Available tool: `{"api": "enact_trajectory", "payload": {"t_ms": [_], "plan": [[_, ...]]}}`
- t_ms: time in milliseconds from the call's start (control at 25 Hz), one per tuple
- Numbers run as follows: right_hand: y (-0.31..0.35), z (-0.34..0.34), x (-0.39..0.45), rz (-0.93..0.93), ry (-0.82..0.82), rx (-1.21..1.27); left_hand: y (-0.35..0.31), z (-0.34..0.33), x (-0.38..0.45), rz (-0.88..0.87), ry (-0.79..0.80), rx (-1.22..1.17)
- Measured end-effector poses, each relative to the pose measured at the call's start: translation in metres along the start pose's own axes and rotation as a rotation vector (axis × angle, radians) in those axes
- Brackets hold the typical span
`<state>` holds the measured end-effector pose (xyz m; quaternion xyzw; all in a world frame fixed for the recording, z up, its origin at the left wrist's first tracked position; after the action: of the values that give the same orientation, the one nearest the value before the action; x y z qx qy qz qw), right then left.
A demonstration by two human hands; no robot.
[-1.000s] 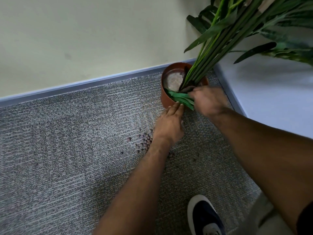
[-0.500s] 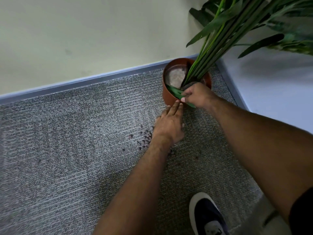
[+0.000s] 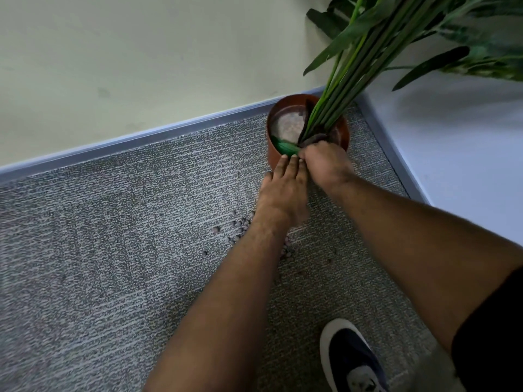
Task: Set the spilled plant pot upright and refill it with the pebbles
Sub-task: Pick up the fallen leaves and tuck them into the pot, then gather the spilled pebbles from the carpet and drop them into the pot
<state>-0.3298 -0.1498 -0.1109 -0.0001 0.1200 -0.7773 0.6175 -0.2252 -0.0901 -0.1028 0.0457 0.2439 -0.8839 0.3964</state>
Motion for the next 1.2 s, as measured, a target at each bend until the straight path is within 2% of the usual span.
{"api": "enact_trajectory", "payload": {"t_ms": [80,160,240,280,320,400,520,600,680,760,800,880,1000,1120,1200], "plan": [[-0.009,-0.007,0.003,-0.028,0.175,0.134,0.003,0.006,0.007,0.009,0.052,0.073],[-0.014,-0.007,0.003,0.038,0.358,0.279,0.007,0.011,0.013,0.023,0.095,0.107],[-0.011,0.0,0.002,0.104,0.473,0.241,0.009,0.014,0.015,0.016,0.13,0.117],[-0.01,0.002,0.003,0.12,0.477,0.175,0.009,0.014,0.015,0.003,0.137,0.115],[-0.009,0.006,0.003,0.125,0.421,0.107,0.009,0.013,0.013,-0.013,0.13,0.113],[-0.01,0.019,-0.003,0.099,0.148,0.105,0.013,0.013,0.007,-0.029,0.053,0.099],[-0.01,0.036,-0.044,-0.037,-0.26,0.543,0.025,0.017,-0.013,0.034,-0.27,-0.014],[-0.006,0.011,-0.075,-0.196,-0.321,0.769,0.036,-0.005,-0.035,0.202,-0.342,-0.125],[-0.007,-0.04,-0.107,-0.429,-0.236,0.853,0.048,-0.053,-0.069,0.484,-0.245,-0.215],[-0.019,-0.094,-0.143,-0.727,-0.016,0.739,0.052,-0.106,-0.116,0.763,-0.082,-0.242],[-0.028,-0.116,-0.162,-0.86,0.137,0.634,0.047,-0.128,-0.14,0.849,0.0,-0.273],[-0.04,-0.142,-0.187,-1.012,0.373,0.526,0.035,-0.163,-0.176,0.945,0.077,-0.368],[-0.047,-0.156,-0.194,-1.073,0.477,0.561,0.028,-0.188,-0.197,1.058,0.054,-0.45],[-0.049,-0.159,-0.188,-0.969,0.443,0.565,0.032,-0.192,-0.198,1.047,-0.022,-0.413],[-0.05,-0.156,-0.188,-0.921,0.401,0.516,0.032,-0.194,-0.201,1.061,-0.121,-0.501]]}}
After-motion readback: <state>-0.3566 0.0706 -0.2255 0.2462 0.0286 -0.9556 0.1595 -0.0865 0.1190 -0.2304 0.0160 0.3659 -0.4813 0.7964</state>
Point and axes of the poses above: each hand's wrist, its own x-axis towards the middle knuckle, its own z-axis out of the back of the hand, y = z × x, the point moved 6 cm from there along x, towards the middle knuckle, and after that the axes turned 12 degrees about -z, right-handed, at the moved point
